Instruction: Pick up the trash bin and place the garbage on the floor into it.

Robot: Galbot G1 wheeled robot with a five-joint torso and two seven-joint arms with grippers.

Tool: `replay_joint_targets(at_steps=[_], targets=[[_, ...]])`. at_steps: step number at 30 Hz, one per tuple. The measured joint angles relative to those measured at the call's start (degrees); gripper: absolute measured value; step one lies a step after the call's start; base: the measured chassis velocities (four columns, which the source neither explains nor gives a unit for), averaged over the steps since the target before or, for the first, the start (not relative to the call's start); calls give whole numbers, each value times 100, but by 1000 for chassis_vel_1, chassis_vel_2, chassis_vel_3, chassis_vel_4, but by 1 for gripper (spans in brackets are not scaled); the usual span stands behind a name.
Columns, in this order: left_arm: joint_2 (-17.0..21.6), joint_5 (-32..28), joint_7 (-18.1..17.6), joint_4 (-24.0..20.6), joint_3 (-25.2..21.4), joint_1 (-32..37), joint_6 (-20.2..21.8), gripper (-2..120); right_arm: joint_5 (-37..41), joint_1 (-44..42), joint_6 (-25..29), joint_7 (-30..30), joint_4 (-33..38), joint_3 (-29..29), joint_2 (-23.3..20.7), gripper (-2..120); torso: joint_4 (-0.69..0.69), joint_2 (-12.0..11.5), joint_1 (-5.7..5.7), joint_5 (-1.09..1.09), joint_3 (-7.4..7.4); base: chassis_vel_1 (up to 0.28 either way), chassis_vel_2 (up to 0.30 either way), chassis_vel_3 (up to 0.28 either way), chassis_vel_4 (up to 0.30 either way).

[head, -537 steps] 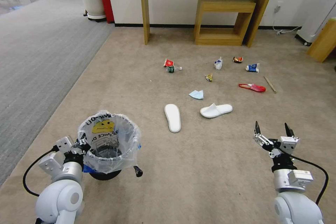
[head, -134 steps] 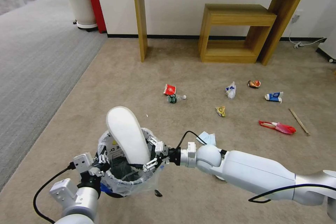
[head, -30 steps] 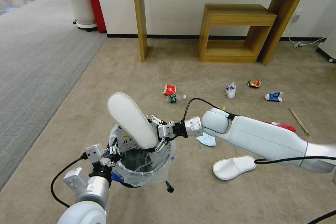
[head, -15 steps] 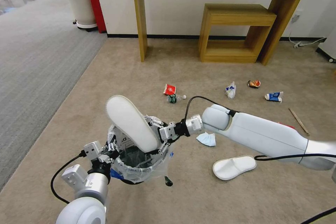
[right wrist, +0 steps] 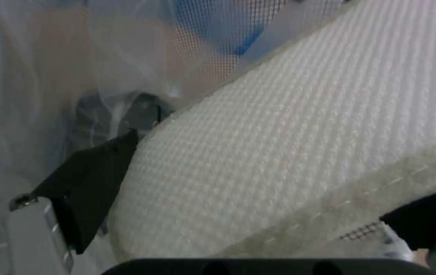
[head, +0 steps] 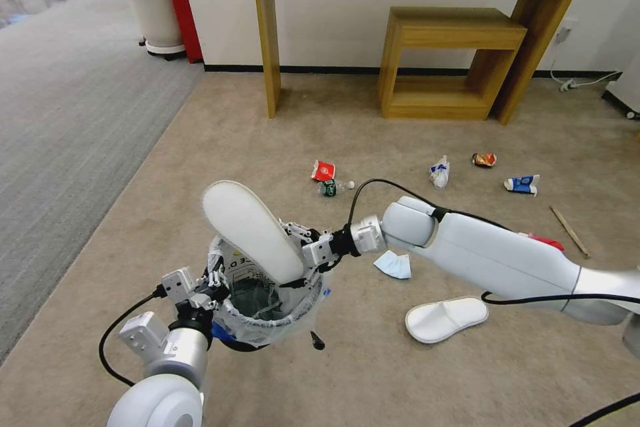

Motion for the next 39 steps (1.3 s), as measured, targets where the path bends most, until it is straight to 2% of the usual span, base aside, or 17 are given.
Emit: replay_joint_targets(at_steps=[14,23,39], targets=[[4,-124,-30,62,-29,-70,9,3,79,169,-26,133,126,-151,141,99,0,0,0,0,0,0,0,0,0],[17,-189,-66,190,-43,-159,10,3,-120,371,69,-206,324,26,104,99,0,0,0,0,0,0,0,0,0],[42,-455,-168,178,-91,-248,57,3,104,433,211,-737,416,222,-161,99,0,0,-1,0,0,0,0,0,0]])
